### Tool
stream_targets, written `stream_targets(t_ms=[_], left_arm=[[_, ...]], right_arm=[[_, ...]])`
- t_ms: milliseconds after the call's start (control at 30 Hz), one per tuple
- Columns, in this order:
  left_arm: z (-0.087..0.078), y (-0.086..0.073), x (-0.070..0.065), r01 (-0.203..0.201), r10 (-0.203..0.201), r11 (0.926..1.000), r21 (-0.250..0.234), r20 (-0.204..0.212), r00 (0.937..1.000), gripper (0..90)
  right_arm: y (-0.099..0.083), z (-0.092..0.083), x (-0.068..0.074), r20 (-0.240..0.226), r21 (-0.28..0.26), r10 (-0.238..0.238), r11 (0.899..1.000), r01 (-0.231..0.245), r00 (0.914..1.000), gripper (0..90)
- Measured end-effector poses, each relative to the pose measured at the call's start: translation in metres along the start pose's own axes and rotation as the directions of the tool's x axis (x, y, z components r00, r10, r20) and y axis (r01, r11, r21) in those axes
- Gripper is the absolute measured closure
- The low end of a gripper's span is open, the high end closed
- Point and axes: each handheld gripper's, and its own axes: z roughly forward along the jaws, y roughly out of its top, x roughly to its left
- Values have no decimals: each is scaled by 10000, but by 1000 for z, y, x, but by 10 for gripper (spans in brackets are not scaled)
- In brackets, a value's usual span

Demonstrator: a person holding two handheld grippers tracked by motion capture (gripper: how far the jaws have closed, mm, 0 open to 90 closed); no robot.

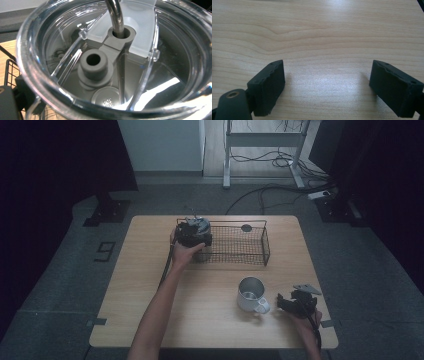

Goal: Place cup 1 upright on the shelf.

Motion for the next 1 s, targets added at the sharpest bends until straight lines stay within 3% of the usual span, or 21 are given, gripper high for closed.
stream_targets(t_ms=[467, 700, 1000], left_arm=[[-6, -1, -3, -333, 335, 9993, -154, 119, 9994, 0], [-12, 0, -4, -223, 225, 9989, -409, 30, 9997, 0], [-40, -2, -1, -271, 279, 9971, -712, 104, 9996, 0]], right_arm=[[0, 0, 0, -2, 1, 3, 10000, -3, 10000, 127], [1, 1, -1, -15, 18, 2, 10000, -2, 10000, 125], [2, 2, -2, 0, 19, 2, 10000, -2, 10000, 125]])
